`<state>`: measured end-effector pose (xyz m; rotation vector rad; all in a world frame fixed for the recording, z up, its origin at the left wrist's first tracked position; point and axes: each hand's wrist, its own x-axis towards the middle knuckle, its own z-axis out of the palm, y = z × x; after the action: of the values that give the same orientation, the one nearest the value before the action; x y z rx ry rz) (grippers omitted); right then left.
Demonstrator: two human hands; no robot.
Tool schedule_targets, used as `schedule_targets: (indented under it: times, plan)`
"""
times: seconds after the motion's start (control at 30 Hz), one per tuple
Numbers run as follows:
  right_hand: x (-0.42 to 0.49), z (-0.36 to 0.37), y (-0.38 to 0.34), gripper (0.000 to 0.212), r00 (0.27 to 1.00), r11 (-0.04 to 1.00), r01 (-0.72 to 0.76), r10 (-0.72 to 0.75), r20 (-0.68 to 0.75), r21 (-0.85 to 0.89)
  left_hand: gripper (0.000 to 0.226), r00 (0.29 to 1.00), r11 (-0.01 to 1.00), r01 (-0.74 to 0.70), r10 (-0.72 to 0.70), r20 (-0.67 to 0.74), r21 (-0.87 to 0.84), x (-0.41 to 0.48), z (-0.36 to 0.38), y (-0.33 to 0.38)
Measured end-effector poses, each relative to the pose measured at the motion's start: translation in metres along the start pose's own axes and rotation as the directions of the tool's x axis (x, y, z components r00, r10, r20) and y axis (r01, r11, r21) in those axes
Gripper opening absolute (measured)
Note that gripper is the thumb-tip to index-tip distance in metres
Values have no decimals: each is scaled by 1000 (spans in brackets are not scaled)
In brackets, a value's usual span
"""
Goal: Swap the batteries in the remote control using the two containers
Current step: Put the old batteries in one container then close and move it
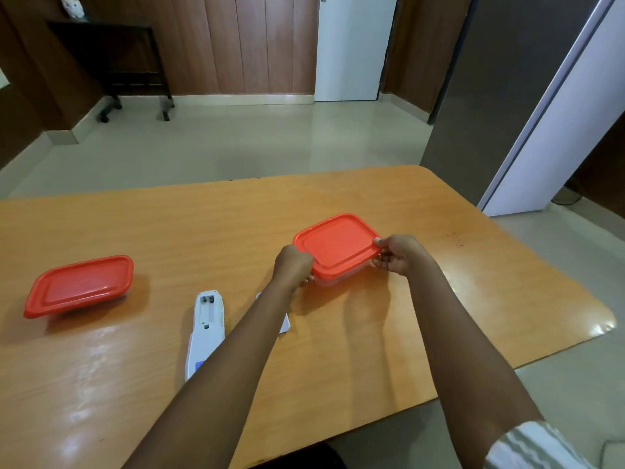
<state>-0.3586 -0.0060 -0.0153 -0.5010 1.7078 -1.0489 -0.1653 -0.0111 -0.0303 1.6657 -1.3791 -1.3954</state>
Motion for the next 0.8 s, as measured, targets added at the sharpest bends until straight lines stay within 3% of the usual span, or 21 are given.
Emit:
schedule_targets:
  times: [0.1,0.27,0.43,0.53,0.6,0.67,0.73,0.8]
  plan:
    - [9,0,3,19,1000,998,-8,8,6,54,8,999,998,25,-27,-40,-63,4,5,-5]
    - [15,3,6,17,1000,999,19,-18,-24,46,20,990,998,36,-43,-135,-55,14,13,-10]
    - [9,9,9,24,987,992,93,-81,-141,82,23,987,993,38,-54,-149,-111,10,15,-8]
    - [-6,8,19,24,979,975,159,-136,-151,155,17,988,995,-16,1,-155,-96,6,12,-9]
    - [-20,4,29,23,976,944,214,-193,-106,252,34,976,991,-92,70,-204,-98,0,8,-7]
    - [-34,2,39,21,961,909,271,-271,-46,316,49,982,942,-136,86,-169,-307,-5,3,-1]
    - [-47,-1,48,19,943,887,305,-332,20,348,45,994,833,-114,91,-68,-542,-13,0,11]
    - [-54,-4,50,17,928,894,334,-368,64,300,41,982,829,-183,134,-131,-528,-20,-5,20]
